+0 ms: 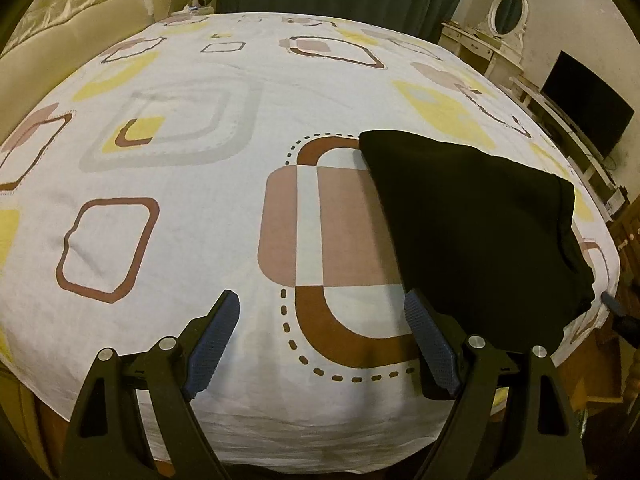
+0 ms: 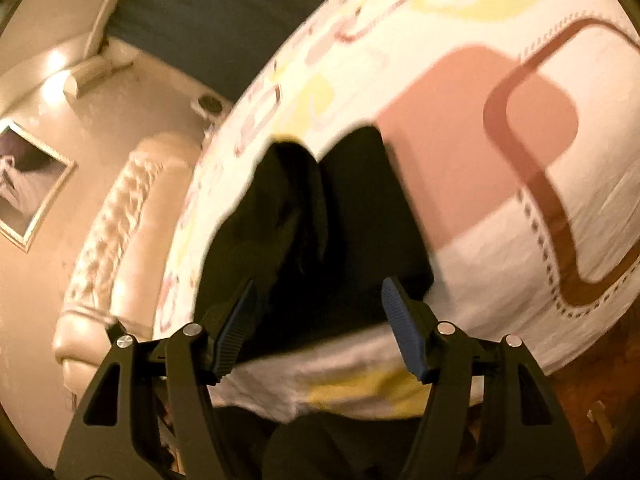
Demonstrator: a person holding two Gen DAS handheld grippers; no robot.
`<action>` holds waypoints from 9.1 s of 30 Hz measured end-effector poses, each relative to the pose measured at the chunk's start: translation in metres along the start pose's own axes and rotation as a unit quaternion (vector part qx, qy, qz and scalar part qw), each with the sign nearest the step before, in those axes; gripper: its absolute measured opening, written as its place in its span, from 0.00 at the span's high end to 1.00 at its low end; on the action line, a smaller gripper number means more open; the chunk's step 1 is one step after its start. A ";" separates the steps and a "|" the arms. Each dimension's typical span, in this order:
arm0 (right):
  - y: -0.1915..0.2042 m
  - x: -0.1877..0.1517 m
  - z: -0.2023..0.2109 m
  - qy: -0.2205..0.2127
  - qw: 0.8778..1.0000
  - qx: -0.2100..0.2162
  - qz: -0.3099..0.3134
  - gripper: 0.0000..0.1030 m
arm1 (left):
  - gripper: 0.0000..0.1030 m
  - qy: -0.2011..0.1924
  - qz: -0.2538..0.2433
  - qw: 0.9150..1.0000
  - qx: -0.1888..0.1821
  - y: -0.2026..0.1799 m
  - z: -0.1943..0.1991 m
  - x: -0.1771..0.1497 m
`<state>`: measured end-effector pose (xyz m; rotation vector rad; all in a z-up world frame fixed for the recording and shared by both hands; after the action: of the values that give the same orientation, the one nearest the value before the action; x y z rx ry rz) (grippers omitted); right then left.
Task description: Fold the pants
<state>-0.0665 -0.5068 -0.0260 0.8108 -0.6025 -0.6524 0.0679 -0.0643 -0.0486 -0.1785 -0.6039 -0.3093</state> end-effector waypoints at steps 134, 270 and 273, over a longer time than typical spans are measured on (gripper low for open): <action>-0.078 0.057 -0.044 0.015 0.995 0.016 -0.101 0.29 | 0.19 0.031 0.018 0.995 -0.089 -0.021 -0.008 -0.012; 0.084 0.035 -0.274 0.202 0.976 0.054 0.053 0.62 | 0.51 0.032 0.087 0.967 -0.235 0.115 -0.086 0.069; 0.084 0.035 -0.271 0.199 0.977 0.061 0.050 0.68 | 0.62 0.021 0.071 0.974 -0.216 0.109 -0.082 0.069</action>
<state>0.1711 -0.3653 -0.0990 0.9880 -0.3179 -0.3473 0.2021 0.0015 -0.0827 -0.6295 -0.4719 -0.3024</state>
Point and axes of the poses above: each gripper's, at about its wrist camera, not at the fingertips, and z roughly against the way its jaws point, y to its left, x to its top, the point moved 4 cm from there along -z, roughly the way its jaws point, and after that the axes turned 10 degrees about -z, right-handed, at the moved point
